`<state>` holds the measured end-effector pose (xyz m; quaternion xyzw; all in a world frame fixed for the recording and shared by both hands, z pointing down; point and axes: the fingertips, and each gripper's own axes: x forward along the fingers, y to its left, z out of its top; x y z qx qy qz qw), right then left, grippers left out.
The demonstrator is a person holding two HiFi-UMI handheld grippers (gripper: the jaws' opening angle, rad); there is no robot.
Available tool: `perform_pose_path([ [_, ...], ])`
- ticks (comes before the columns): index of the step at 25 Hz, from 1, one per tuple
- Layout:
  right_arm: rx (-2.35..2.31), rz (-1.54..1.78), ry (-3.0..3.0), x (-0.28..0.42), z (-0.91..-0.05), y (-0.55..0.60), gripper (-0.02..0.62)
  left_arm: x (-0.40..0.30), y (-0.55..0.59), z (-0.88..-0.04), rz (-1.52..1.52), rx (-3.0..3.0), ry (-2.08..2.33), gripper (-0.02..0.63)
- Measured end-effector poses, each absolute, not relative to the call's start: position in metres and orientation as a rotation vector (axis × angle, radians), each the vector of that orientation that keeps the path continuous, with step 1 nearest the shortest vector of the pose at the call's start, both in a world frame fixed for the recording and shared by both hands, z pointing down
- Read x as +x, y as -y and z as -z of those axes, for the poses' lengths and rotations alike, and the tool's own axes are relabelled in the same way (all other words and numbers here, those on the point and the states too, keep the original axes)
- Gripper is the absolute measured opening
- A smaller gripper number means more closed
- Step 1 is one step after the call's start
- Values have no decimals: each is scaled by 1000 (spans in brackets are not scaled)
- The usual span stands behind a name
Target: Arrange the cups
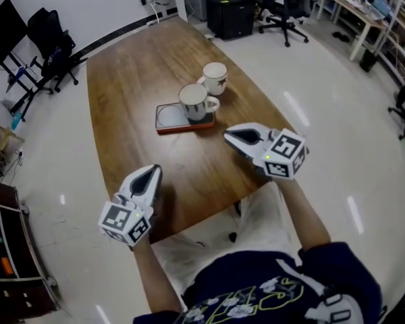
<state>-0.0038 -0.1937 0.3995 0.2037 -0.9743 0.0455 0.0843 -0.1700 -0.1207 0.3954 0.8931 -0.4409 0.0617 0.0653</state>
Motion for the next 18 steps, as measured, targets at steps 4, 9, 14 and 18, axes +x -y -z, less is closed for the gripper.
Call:
perform_pose_path([
  [4,590,-129,2926,-11,-396,190,12,-170,120,-397,-197,2691,1320,3],
  [9,594,-137,2924,-9,-399,191,12,-166,119,-397,-204,2707,1291,2],
  [14,591,-136,2925,-10,-399,191,12,-161,116,-398,-210,2735,1242,2],
  [18,592,-136,2925,-11,-399,191,12,-163,116,-398,-204,2727,1264,2],
])
